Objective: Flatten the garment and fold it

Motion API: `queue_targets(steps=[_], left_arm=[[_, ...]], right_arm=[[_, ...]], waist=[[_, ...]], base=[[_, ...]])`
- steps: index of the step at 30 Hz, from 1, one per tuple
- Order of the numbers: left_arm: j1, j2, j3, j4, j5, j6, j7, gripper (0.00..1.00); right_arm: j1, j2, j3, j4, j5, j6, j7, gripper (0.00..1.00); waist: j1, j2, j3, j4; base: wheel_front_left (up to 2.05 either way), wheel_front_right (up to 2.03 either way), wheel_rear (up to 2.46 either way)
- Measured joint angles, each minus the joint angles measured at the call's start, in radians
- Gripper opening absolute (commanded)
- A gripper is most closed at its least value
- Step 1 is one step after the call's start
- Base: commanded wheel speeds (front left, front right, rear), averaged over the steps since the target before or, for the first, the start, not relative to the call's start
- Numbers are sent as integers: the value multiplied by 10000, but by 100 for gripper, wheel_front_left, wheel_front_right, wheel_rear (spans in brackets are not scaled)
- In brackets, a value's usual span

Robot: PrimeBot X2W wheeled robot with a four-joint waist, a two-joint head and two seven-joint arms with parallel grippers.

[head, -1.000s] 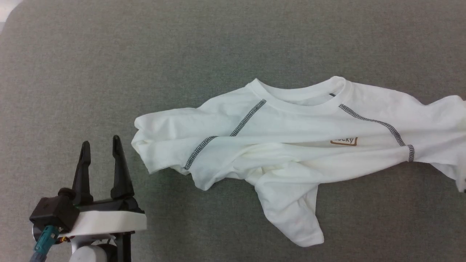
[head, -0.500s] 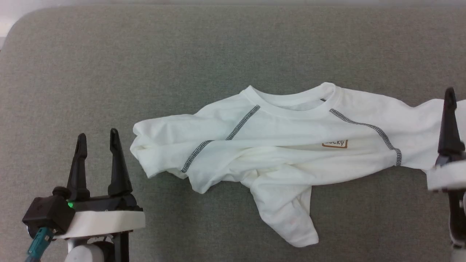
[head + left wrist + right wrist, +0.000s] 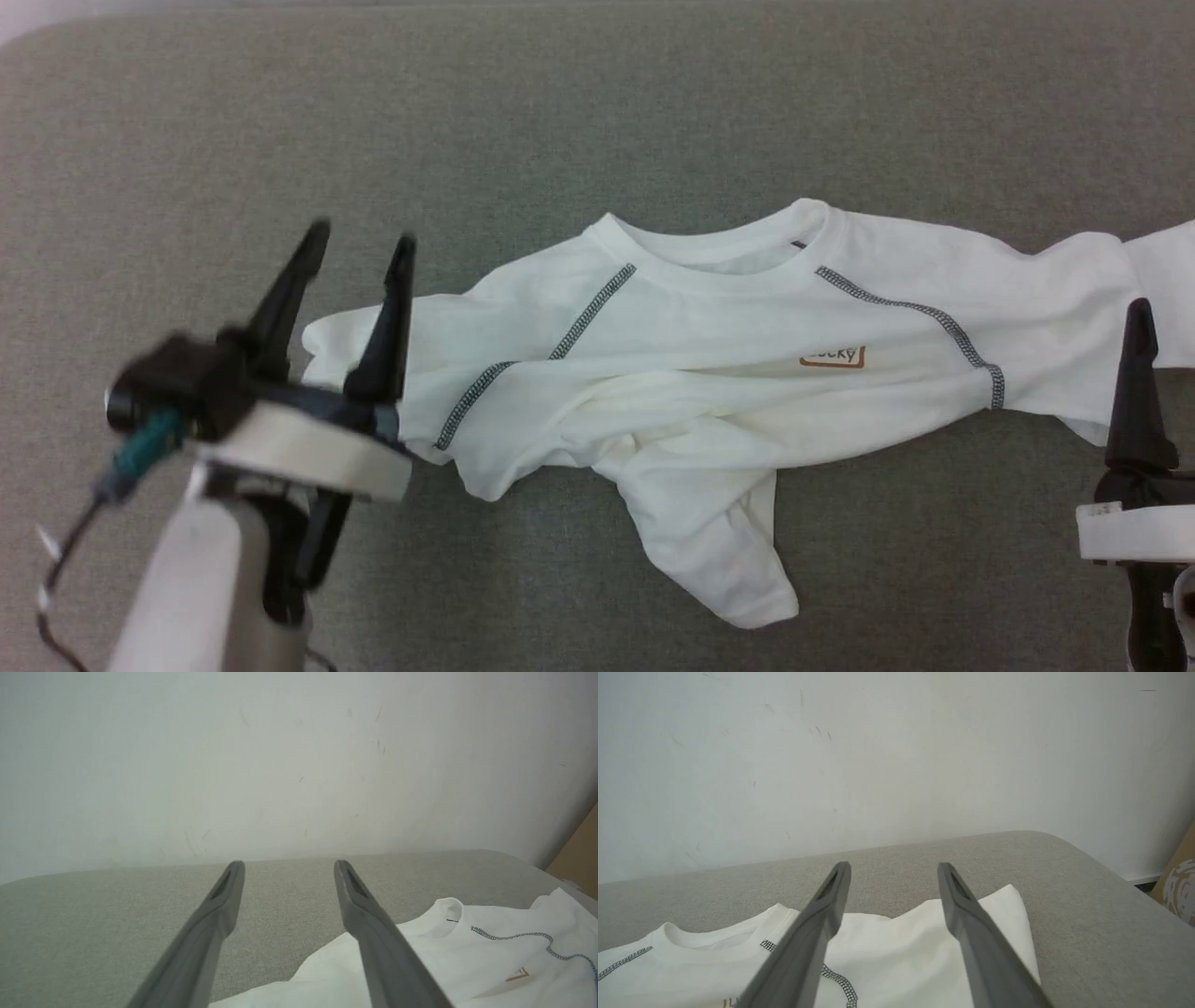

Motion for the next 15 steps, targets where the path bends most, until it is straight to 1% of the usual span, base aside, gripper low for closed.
queue_targets(steps=[5,7,9,11,15], left_arm=[[-2191,1055,-537,249,-767,-58,1513,100],[-2866,1532,-817,527,-897,-61,2046,100],[-3366,1856,-1129,863,-1329,-63,2571,100],[-3711,2299,-1739,1122,-1841,-65,3185,100],[-4236,3275,-3057,1315,-3369,-67,4497,100]], right_arm=[[-145,-2,207,8,10,0,-107,100],[-240,0,293,61,92,0,-146,100],[-321,0,374,136,153,0,-207,100],[-372,2,437,251,192,0,-247,100],[-511,0,523,408,259,0,-313,100]], waist=[[2,0,311,-134],[1,0,436,-209],[1,0,570,-293],[2,0,703,-385],[2,-1,965,-567]], base=[[0,0,0],[0,0,0],[0,0,0],[0,0,0],[0,0,0]])
